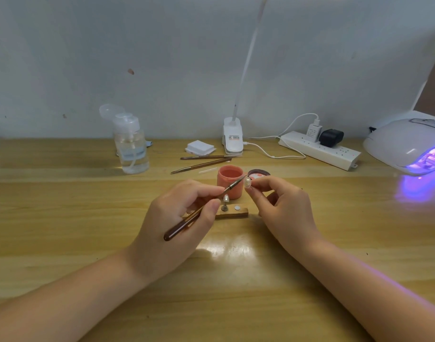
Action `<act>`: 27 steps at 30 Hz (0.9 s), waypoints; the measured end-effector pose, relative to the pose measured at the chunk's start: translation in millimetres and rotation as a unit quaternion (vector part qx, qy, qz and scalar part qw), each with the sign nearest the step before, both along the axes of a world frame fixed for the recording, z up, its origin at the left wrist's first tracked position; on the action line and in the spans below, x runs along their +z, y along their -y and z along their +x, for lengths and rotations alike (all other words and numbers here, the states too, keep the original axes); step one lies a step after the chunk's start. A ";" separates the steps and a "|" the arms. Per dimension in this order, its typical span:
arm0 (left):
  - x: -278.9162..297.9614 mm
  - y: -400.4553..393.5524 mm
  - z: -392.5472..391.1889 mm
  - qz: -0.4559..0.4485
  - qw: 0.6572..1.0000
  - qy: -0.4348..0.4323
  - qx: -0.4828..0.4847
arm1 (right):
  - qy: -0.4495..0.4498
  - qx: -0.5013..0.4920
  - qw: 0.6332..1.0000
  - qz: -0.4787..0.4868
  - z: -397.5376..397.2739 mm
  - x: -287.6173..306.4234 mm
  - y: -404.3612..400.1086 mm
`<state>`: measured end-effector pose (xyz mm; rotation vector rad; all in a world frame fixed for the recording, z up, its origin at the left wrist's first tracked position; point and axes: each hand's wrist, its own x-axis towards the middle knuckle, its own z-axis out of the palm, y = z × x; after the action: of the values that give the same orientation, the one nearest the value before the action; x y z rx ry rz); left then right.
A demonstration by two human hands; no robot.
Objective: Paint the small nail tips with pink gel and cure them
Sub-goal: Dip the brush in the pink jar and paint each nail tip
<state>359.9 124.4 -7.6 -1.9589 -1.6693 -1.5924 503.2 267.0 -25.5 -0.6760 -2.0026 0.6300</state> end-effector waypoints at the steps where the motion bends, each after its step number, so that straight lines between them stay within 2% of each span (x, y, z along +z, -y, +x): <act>1: -0.1 -0.3 0.5 -0.001 1.000 -0.005 0.000 | 0.000 -0.001 1.000 0.003 0.2 0.0 0.0; 6: -1.4 0.3 0.2 -0.035 0.999 0.016 -0.024 | 0.009 -0.014 1.000 0.011 1.0 -1.2 -1.3; 21: -1.1 2.5 2.9 -0.027 0.996 0.083 -0.007 | 0.020 -0.022 0.999 0.041 1.2 -1.4 0.3; 27: -0.1 2.4 2.9 -0.042 0.997 0.065 -0.017 | 0.031 -0.026 0.998 0.049 1.9 -0.7 1.2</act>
<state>362.8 122.0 -7.7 -1.9723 -1.7869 -1.7242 505.1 265.9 -26.2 -0.6933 -2.0531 0.4822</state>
